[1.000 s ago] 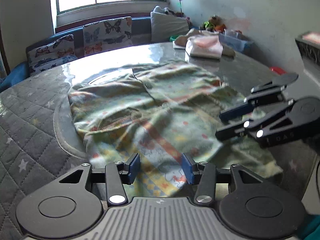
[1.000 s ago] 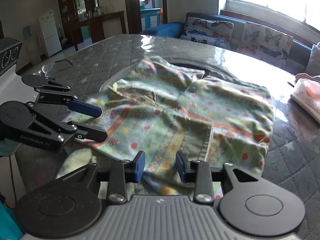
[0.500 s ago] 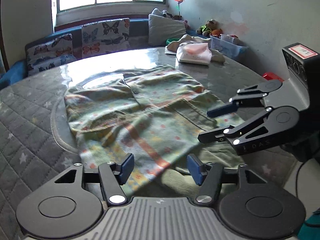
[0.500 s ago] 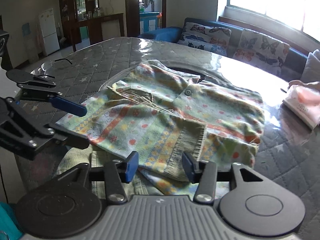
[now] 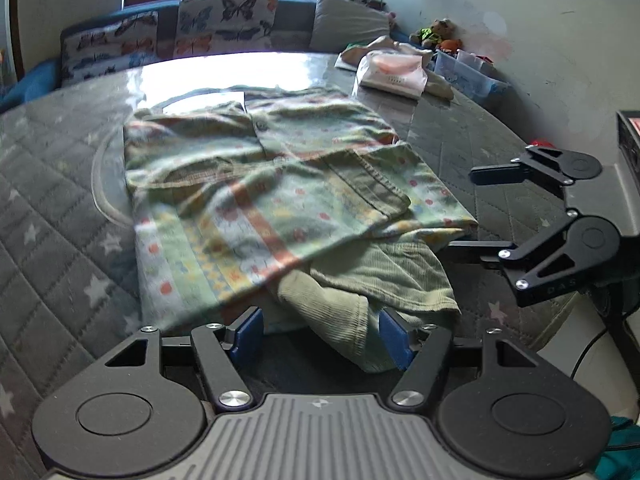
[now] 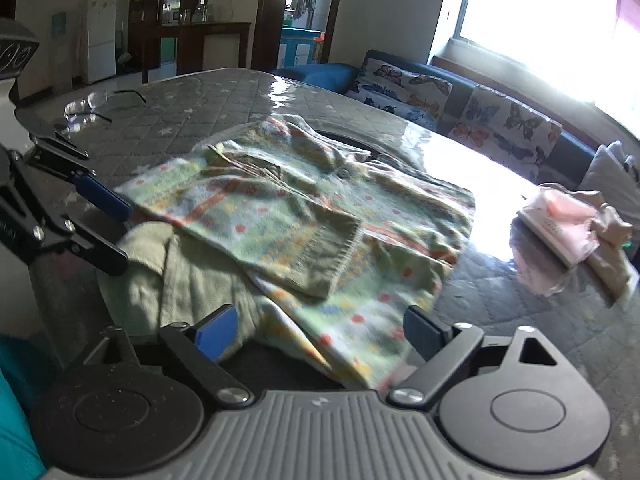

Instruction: Fold clothes

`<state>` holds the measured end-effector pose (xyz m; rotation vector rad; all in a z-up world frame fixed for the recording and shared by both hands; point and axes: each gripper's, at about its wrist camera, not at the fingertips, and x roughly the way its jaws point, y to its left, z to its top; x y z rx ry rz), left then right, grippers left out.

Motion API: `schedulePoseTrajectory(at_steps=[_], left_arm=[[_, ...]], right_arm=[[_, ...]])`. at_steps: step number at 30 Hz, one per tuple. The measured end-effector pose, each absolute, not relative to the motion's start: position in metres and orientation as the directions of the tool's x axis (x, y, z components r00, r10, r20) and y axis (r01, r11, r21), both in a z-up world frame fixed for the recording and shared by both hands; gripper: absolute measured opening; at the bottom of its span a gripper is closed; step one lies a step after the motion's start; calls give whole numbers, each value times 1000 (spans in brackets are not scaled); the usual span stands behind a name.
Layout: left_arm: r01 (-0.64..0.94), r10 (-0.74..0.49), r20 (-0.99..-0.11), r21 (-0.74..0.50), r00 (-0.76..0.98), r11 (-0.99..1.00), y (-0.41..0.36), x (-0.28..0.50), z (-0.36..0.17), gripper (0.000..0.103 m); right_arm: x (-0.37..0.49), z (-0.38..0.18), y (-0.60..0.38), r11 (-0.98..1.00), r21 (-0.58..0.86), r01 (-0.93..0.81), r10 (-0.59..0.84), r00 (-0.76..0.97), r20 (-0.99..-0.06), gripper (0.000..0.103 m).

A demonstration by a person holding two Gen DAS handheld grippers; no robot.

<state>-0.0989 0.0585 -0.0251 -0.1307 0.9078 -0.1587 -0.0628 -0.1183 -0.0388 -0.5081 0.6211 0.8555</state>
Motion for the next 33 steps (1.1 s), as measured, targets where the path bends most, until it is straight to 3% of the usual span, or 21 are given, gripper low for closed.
schedulePoseTrajectory(at_steps=[5,8,9,13,21,27,30,31,33], left_arm=[[57,-226,-787,-237,573,970,59,-93,-32,63],[58,-244,-791,-256,561,965,59,-91,-34,45],[65,-255,-791,-264,557,962,59,-91,-34,34],[77,-274,-781,-280,562,957,61,-89,-29,21],[71,-318,-729,-349,607,935,82,-72,-3,17],[72,-341,-711,-379,615,922,93,-51,7,17],[77,-349,-712,-386,609,919,96,-44,7,17],[79,-354,-712,-388,606,918,97,-43,6,18],[81,-355,-714,-388,604,918,99,-42,4,18]], right_arm=[[-71,-44,-128,529,-222,-819,515,518,-683,94],[-78,-49,-128,491,-262,-831,515,519,-683,97],[-80,-51,-128,476,-271,-836,516,516,-684,97],[-87,-58,-124,428,-308,-850,524,511,-682,98],[-94,-62,-111,373,-335,-865,570,499,-653,98],[-89,-63,-96,367,-312,-876,606,480,-635,81],[-81,-61,-88,379,-271,-885,630,461,-625,67],[-77,-60,-85,385,-252,-888,639,453,-621,56],[-68,-58,-80,397,-202,-895,657,432,-618,45]])
